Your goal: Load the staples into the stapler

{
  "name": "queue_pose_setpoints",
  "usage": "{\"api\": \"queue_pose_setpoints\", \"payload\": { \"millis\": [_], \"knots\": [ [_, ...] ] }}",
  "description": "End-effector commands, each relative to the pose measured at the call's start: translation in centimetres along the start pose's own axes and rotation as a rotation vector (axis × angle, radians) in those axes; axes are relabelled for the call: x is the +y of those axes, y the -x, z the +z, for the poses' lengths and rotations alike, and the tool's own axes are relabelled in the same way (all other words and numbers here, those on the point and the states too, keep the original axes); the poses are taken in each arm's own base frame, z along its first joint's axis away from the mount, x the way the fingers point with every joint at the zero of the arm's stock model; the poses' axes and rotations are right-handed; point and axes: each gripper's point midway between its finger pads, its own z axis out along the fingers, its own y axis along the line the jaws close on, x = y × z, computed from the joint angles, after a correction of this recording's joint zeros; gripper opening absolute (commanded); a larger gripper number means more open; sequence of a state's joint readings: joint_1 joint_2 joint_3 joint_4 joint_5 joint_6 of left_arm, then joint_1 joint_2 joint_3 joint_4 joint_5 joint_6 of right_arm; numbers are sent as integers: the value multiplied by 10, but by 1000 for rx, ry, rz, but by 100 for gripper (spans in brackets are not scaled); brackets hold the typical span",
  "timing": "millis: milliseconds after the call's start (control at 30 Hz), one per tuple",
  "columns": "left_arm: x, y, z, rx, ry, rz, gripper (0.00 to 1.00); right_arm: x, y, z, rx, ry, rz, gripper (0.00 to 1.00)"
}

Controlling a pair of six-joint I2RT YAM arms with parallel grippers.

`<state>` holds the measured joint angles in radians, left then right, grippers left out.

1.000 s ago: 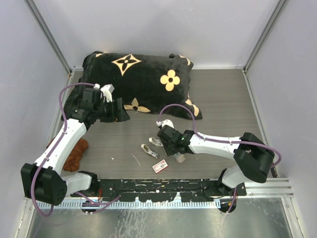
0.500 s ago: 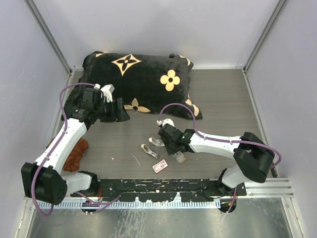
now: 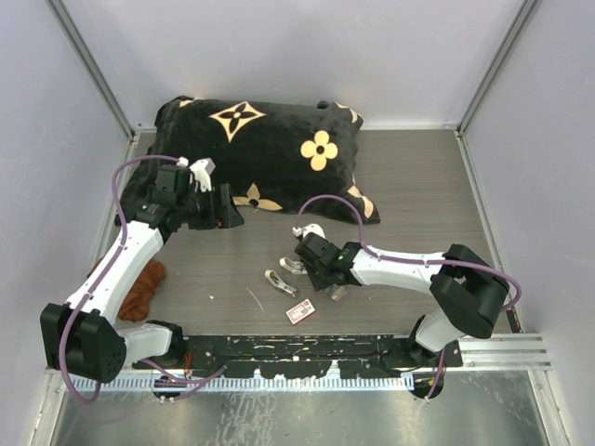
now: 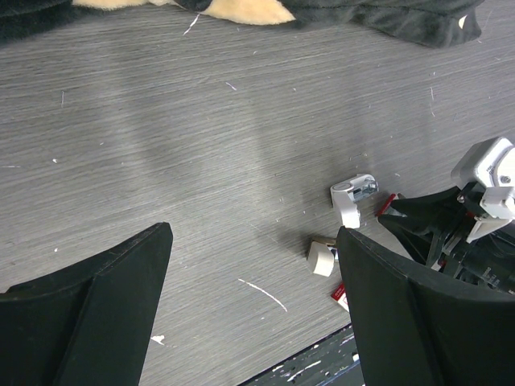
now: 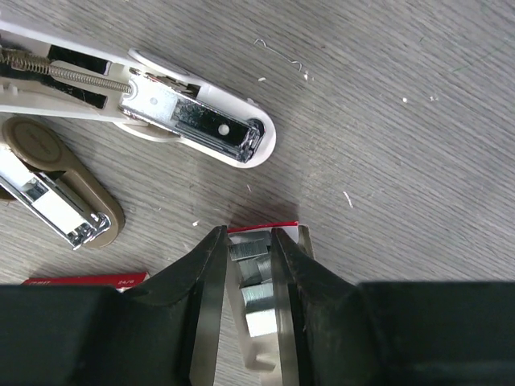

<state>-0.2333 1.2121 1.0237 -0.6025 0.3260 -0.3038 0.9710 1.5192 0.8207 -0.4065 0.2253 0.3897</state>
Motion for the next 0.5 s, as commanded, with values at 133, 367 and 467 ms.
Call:
{"api": "queue_pose_setpoints", "payload": {
  "millis": [133, 367, 467],
  "knots": [
    [-7, 13, -3, -36, -26, 12, 86, -10, -7, 3, 18, -40, -31, 30],
    [-6, 12, -2, -32, -28, 10, 86, -13, 4, -10, -23, -51, -12, 24],
    [-7, 12, -2, -31, -29, 9, 86, -12, 17, -22, -71, -41, 21, 23]
  ]
}}
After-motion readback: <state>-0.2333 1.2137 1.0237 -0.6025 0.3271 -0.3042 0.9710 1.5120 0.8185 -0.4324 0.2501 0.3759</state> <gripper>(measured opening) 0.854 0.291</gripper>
